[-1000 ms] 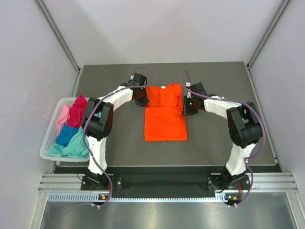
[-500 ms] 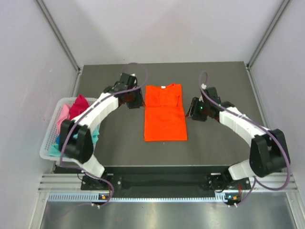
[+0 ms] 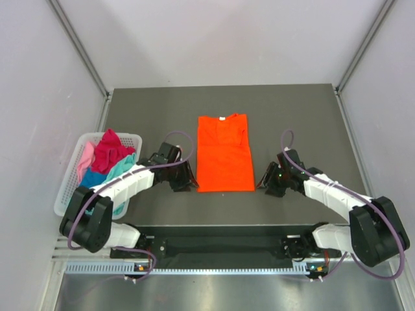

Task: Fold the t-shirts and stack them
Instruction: Fold the tshirt

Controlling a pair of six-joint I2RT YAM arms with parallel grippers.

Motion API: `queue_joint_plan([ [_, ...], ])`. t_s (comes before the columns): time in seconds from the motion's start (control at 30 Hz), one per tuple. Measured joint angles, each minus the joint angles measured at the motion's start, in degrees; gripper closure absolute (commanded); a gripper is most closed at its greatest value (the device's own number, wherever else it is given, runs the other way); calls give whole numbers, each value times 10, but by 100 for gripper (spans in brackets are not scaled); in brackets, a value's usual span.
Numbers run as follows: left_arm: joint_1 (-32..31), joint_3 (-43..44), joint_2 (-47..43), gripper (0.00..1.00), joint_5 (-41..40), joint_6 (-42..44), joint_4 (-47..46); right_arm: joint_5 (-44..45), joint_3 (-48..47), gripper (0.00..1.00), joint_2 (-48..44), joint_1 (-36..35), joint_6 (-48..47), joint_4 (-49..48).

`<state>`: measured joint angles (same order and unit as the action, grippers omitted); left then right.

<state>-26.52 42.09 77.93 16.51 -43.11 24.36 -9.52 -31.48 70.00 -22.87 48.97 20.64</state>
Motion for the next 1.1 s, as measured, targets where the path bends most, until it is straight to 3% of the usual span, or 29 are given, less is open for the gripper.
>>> queue_joint_plan([
  [0.3, -26, -41, 6, 57, -12, -45, -64, 9, 43, 55, -14, -22, 40, -48],
  [0.8, -40, -52, 36, 63, -52, -88, -82, 22, 49, 59, 18, -55, 66, -129],
  [1.1, -40, -53, 43, 64, -64, -103, -110, 48, 53, 68, 22, -70, 82, -146],
])
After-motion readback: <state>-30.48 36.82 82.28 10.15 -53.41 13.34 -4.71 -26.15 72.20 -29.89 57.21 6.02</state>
